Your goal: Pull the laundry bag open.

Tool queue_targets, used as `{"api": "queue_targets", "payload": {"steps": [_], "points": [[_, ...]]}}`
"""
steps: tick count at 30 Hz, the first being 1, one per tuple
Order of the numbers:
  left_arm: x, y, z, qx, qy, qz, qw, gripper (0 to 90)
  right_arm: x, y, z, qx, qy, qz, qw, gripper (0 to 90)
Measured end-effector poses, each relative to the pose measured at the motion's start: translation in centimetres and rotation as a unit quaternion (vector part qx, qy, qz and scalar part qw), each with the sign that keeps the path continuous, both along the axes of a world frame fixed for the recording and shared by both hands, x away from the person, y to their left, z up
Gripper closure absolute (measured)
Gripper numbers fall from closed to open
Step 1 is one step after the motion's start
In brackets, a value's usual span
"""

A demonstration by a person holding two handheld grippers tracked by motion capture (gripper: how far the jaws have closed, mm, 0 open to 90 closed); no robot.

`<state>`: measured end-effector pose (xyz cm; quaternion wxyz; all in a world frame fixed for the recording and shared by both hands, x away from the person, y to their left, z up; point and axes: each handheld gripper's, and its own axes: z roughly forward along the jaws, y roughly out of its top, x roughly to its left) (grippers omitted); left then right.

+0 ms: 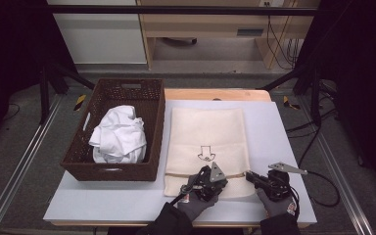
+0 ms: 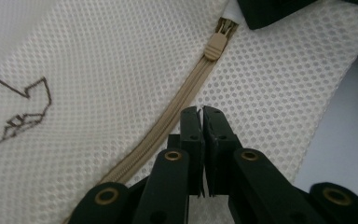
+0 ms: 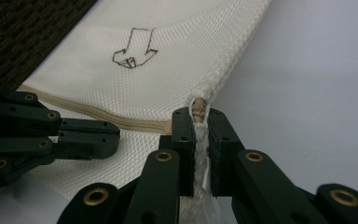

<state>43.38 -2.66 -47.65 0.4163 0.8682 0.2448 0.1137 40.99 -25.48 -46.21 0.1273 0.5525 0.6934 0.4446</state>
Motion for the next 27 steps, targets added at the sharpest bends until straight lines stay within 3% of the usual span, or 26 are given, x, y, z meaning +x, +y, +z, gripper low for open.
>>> {"api": "queue_targets", "payload": {"steps": [5,8,17,22,25,27], "points": [[0.3,-0.8,1.9,-0.009,-0.027,-0.004,0.9996,80.5,-0.2,0.1,0.6,0.007,-0.018,0.009,0.9998,83.4],[0.8,-1.4,2.3,-0.006,-0.033,-0.009,0.9994,75.2,-0.3,0.3,0.9,0.011,-0.030,0.013,0.9994,83.4],[1.1,-2.5,1.6,0.004,-0.039,-0.028,0.9988,69.9,-0.3,0.4,1.2,0.022,-0.040,0.022,0.9987,83.6],[1.4,-2.7,1.5,-0.003,-0.036,-0.031,0.9989,69.0,-0.3,0.8,1.3,0.020,-0.039,0.027,0.9987,83.7],[1.4,-2.7,1.5,-0.007,-0.032,-0.038,0.9988,72.0,-0.3,0.9,1.3,0.020,-0.039,0.030,0.9986,83.8],[1.5,-2.8,1.4,-0.011,-0.022,-0.039,0.9989,79.4,-0.2,0.9,1.3,0.020,-0.039,0.031,0.9986,83.8]]}}
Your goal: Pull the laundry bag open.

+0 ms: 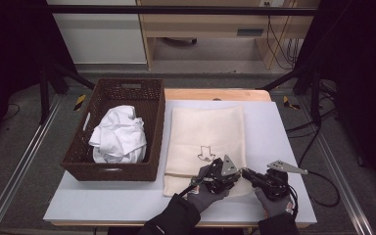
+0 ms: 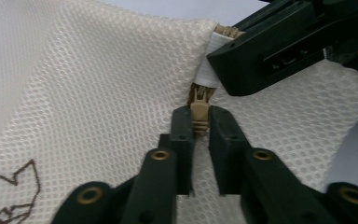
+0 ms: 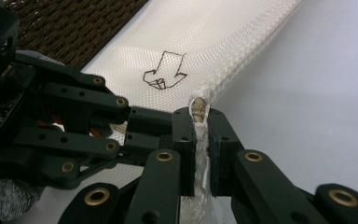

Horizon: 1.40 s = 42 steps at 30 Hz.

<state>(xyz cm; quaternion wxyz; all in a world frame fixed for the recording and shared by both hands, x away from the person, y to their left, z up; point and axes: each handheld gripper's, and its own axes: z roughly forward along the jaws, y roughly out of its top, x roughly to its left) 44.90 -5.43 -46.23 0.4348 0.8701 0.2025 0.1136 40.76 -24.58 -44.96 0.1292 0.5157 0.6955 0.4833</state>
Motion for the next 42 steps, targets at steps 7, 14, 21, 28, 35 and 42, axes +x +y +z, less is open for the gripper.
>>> {"api": "queue_targets", "payload": {"steps": [7,14,21,28,35,42], "points": [[-0.43,0.54,0.49,-0.012,-0.003,-0.004,0.9999,79.8,0.01,-0.20,-0.06,0.001,0.000,-0.002,1.0000,83.7],[-0.45,0.36,0.09,-0.015,-0.002,-0.007,0.9999,78.0,-0.06,-0.13,0.08,0.015,0.000,0.006,0.9999,83.9],[0.00,-0.18,-0.24,-0.029,0.010,-0.004,0.9995,72.4,-0.04,-0.11,0.03,0.011,-0.003,0.007,0.9999,84.0],[-0.09,0.07,0.04,-0.007,0.010,-0.004,0.9999,80.6,-0.03,-0.09,0.00,0.006,0.001,0.008,0.9999,83.7],[-0.53,0.02,0.13,0.022,-0.008,-0.001,0.9997,80.8,0.24,0.05,-0.17,-0.009,0.004,0.000,0.9999,77.7],[-0.63,0.00,0.12,0.026,-0.010,0.002,0.9996,80.9,0.14,0.23,-0.03,-0.016,0.009,0.005,0.9998,83.8]]}}
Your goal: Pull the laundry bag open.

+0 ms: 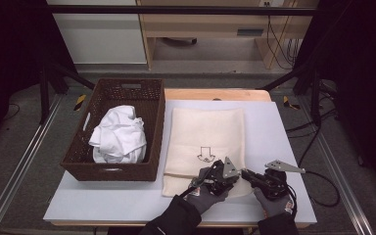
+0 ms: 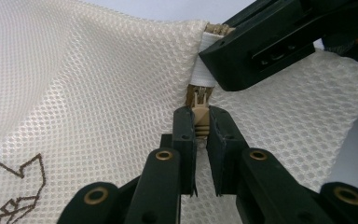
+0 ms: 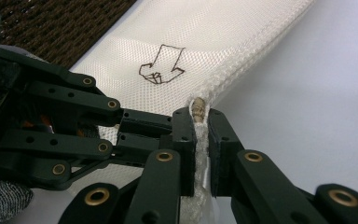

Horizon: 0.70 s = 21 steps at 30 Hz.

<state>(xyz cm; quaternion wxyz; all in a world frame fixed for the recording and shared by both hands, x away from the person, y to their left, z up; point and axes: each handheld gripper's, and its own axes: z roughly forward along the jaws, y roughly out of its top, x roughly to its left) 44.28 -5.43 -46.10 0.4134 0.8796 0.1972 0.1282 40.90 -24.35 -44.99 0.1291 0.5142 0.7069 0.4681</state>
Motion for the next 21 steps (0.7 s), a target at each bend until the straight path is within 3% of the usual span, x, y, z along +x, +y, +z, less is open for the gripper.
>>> {"api": "queue_targets", "payload": {"steps": [8,21], "points": [[-0.11,0.18,0.21,-0.001,0.003,0.003,1.0000,81.0,-0.09,-0.17,0.11,0.001,-0.004,-0.007,1.0000,83.9],[-0.10,0.98,-0.04,0.015,0.007,0.003,0.9999,81.0,-0.22,-0.36,0.30,0.001,-0.012,-0.019,0.9997,83.9]]}}
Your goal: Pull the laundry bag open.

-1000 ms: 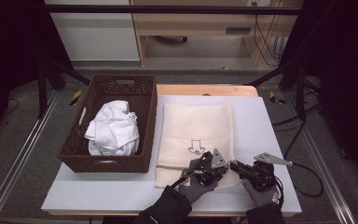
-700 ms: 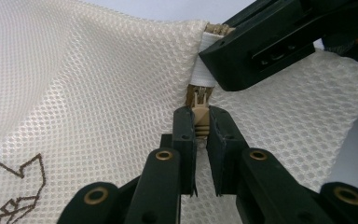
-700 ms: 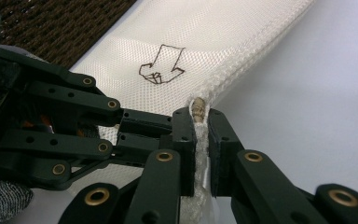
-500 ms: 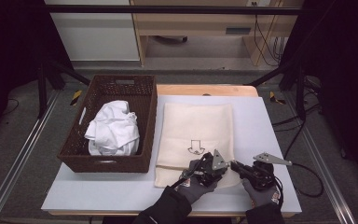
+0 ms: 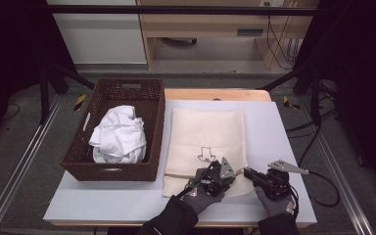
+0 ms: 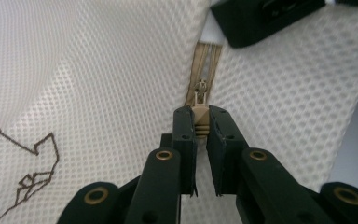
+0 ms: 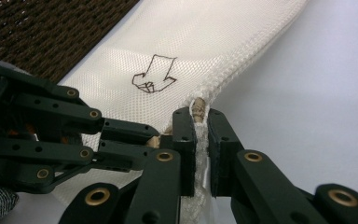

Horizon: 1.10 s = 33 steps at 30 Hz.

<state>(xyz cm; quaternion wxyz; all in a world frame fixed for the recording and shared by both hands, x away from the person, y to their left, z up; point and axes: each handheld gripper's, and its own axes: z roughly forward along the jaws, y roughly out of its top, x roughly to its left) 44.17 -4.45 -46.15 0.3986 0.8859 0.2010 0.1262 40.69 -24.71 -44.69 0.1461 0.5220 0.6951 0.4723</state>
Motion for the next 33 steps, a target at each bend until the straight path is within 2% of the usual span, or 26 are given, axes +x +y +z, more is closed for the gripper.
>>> {"api": "queue_targets", "payload": {"steps": [6,16,19,26,33], "points": [[0.1,0.8,-0.3,0.005,0.010,0.001,0.9999,81.0,-0.1,-0.6,0.1,0.004,-0.005,-0.012,0.9999,84.0],[0.0,2.1,-0.6,0.016,0.011,0.002,0.9998,81.0,-0.1,-0.7,0.1,-0.002,-0.005,-0.021,0.9998,84.0],[-0.1,2.8,-0.6,0.024,0.009,0.000,0.9997,81.0,-0.1,-0.7,0.1,-0.003,-0.006,-0.021,0.9998,84.0],[-0.1,4.2,-0.5,0.025,0.013,0.001,0.9996,81.0,-0.1,-0.8,0.1,-0.003,-0.007,-0.024,0.9997,84.0],[-0.1,5.5,-0.5,0.035,0.015,0.007,0.9992,81.0,-0.2,-0.9,0.1,-0.006,-0.009,-0.029,0.9995,84.0]]}}
